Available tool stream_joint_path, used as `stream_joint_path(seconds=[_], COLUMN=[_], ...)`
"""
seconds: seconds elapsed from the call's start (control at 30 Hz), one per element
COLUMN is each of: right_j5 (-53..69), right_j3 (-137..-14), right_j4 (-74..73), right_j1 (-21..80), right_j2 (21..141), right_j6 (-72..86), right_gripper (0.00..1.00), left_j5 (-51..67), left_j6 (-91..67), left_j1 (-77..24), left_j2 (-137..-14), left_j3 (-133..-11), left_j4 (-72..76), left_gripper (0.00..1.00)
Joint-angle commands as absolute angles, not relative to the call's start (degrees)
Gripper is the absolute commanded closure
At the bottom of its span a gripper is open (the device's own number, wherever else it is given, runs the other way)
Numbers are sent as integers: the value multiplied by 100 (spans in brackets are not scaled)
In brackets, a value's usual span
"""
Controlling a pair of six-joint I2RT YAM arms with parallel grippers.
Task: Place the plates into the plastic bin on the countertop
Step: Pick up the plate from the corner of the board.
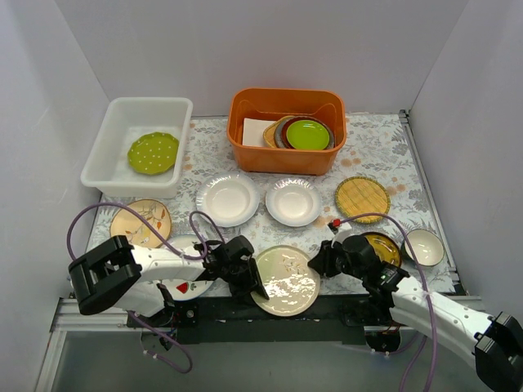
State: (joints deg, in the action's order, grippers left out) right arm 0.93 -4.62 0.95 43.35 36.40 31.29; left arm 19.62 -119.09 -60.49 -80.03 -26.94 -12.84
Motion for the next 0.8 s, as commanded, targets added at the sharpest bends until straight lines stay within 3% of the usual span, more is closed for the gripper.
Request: stream_joint_path(seconds=[0.0, 0.43, 0.77], right_j5=[1731, 1784, 1802], right_j3=[-563, -510, -404], right_j4=[53, 97, 158], right_j1=[4641, 4641, 4641], right_j2=[3674, 3744, 3753], right_j6=[3560, 3568, 3638], right_gripper=[99, 99, 99], left_j5=[-290, -869, -1819], left_j6=[-11944, -12831, -13297], left_j1=[-6064, -6266, -6715], left_j2=[-8131, -7516, -6532], left_j3=[-2030, -1899, -1872], left_j4=[-2575, -2645, -2698], left_gripper=[54, 65, 66])
